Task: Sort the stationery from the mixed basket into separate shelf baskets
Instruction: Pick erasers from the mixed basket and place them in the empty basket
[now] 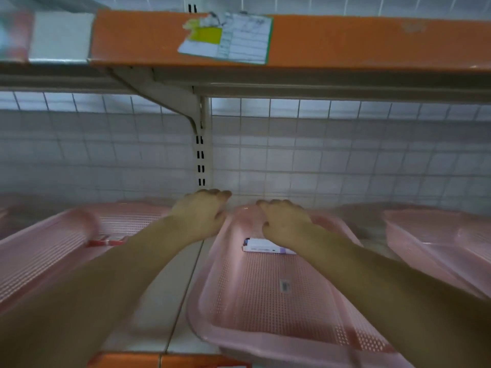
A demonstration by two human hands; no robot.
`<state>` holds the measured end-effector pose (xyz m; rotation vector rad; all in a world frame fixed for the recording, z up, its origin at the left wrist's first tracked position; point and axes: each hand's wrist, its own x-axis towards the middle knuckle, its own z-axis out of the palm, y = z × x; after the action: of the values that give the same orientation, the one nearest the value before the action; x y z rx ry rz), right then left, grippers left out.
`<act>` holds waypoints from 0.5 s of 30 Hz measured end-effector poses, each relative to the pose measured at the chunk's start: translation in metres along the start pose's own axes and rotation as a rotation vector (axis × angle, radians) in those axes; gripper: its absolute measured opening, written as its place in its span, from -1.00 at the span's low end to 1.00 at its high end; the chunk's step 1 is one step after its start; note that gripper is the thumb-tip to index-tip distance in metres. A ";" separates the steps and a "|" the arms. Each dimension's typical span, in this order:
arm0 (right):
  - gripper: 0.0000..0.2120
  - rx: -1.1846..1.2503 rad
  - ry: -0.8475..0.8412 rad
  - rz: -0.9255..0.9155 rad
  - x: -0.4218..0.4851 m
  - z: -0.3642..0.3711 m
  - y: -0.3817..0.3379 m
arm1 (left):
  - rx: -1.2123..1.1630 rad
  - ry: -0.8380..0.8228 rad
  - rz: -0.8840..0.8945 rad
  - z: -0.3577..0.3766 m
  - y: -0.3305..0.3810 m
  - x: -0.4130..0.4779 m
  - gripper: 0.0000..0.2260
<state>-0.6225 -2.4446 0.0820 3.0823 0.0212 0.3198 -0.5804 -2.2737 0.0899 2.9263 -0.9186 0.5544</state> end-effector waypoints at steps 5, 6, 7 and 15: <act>-0.54 0.067 0.042 -0.072 0.009 -0.006 -0.057 | -0.026 0.039 -0.089 -0.023 -0.050 -0.046 -0.68; -0.57 0.081 0.048 -0.089 0.011 -0.008 -0.072 | -0.025 0.044 -0.105 -0.028 -0.063 -0.055 -0.69; -0.59 0.092 0.057 -0.106 0.013 -0.011 -0.088 | -0.023 0.053 -0.119 -0.032 -0.078 -0.065 -0.70; -0.61 0.205 0.176 -0.261 0.030 -0.032 -0.254 | 0.008 0.126 -0.220 -0.072 -0.212 -0.165 -0.66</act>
<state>-0.6026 -2.1886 0.1087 3.1833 0.4871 0.6070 -0.6114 -1.9989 0.1178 2.9066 -0.5734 0.7176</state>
